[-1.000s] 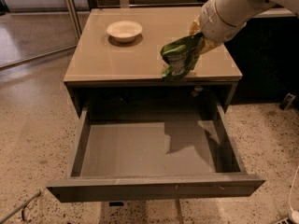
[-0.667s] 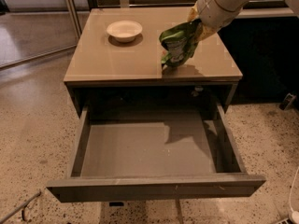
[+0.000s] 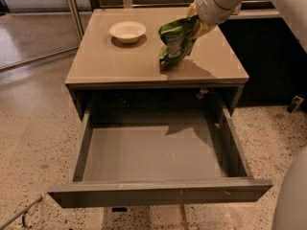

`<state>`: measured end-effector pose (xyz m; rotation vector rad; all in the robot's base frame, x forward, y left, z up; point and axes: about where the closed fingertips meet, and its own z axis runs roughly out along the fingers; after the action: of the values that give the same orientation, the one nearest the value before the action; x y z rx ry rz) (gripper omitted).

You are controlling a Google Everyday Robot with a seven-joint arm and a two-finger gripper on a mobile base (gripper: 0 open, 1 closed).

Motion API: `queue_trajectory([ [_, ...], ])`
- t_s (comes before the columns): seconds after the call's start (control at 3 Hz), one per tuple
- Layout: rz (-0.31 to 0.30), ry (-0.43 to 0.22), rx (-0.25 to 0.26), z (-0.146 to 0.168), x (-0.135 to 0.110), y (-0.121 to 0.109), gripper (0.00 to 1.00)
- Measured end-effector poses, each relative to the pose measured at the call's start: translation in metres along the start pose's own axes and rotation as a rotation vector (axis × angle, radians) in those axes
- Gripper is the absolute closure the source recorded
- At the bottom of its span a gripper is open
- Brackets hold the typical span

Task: Pick green rice chip bag from top drawer and place on counter

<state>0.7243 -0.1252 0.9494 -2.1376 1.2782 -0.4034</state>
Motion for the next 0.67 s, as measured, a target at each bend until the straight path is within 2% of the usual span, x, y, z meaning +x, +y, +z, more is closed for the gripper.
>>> queue_trajectory([
  [0.33,0.030,-0.067,-0.007,0.0311,0.0002,0.0089,1.00],
  [0.67,0.034,-0.083,-0.014,0.0367,0.0000,0.0128,1.00],
])
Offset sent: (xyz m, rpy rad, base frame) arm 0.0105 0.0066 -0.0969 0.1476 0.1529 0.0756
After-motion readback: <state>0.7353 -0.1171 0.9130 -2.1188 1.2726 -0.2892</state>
